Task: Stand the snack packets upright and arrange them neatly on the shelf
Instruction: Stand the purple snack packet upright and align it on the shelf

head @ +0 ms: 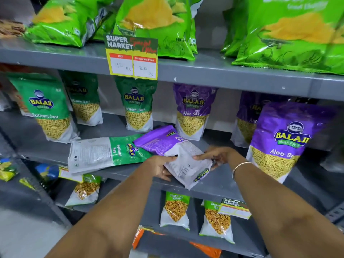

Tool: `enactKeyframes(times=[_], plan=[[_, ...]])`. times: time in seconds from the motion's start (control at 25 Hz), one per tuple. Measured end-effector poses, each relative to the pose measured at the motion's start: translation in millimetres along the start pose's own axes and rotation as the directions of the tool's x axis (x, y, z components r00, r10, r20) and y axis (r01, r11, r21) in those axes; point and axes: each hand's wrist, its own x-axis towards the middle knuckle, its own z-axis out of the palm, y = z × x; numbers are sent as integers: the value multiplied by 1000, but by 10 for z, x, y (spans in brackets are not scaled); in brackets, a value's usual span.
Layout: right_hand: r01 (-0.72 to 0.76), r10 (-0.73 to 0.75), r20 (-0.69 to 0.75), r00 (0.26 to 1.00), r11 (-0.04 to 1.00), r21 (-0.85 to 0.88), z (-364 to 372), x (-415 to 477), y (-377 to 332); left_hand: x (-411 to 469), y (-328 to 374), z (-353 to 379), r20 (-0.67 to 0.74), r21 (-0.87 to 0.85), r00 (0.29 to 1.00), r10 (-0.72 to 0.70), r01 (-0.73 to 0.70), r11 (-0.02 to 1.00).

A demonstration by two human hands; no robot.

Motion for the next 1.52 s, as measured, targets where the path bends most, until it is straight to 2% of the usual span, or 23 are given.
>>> enactKeyframes(times=[0.16, 0.24, 0.36, 0.44, 0.52, 0.56, 0.72, 0.8, 0.84, 1.0, 1.16, 1.24, 1.32, 1.4, 1.52], plan=[[78, -76, -30, 997, 996, 40, 156, -109, -168, -121, 66, -111, -34, 100, 995, 97, -93, 991], [113, -109, -60, 992, 992, 59, 241, -193, -274, -191, 142, -166, -93, 191, 971, 222, -201, 961], [202, -180, -186, 966, 974, 105, 316, -50, -327, -163, 339, -253, -85, 279, 842, 532, -493, 824], [301, -249, -360, 899, 949, 95, 376, 98, -291, -125, 455, -258, -44, 432, 741, 671, -591, 681], [423, -286, -530, 799, 893, 156, 521, 106, -288, -81, 542, -191, -83, 613, 686, 723, -537, 580], [448, -260, -589, 765, 872, 197, 604, 48, -303, -28, 554, -157, -94, 647, 668, 738, -522, 555], [524, -190, -776, 601, 827, 204, 778, 258, -206, 223, 528, -49, -106, 611, 647, 755, -557, 563], [524, -175, -804, 568, 831, 189, 785, 327, -154, 327, 504, -56, -128, 608, 645, 753, -549, 574], [525, -177, -803, 569, 830, 189, 772, 343, -140, 360, 506, -61, -130, 609, 654, 745, -540, 581], [496, -182, -714, 676, 829, 258, 656, 307, -65, 432, 467, -108, -37, 600, 772, 635, -491, 631], [301, 3, -764, 645, 918, 258, 586, 345, 36, 416, 507, -208, -113, 710, 767, 632, -383, 592], [305, 38, -746, 664, 898, 318, 612, 344, 3, 424, 516, -230, -30, 735, 786, 618, -402, 546], [333, 10, -674, 739, 864, 378, 606, 288, -34, 428, 506, -265, -10, 701, 828, 560, -394, 595], [343, -54, -579, 813, 849, 402, 589, 224, -1, 469, 493, -268, 30, 708, 831, 555, -410, 575], [339, -223, -336, 915, 878, 338, 597, 103, 49, 448, 438, -132, 69, 665, 831, 552, -451, 596]])
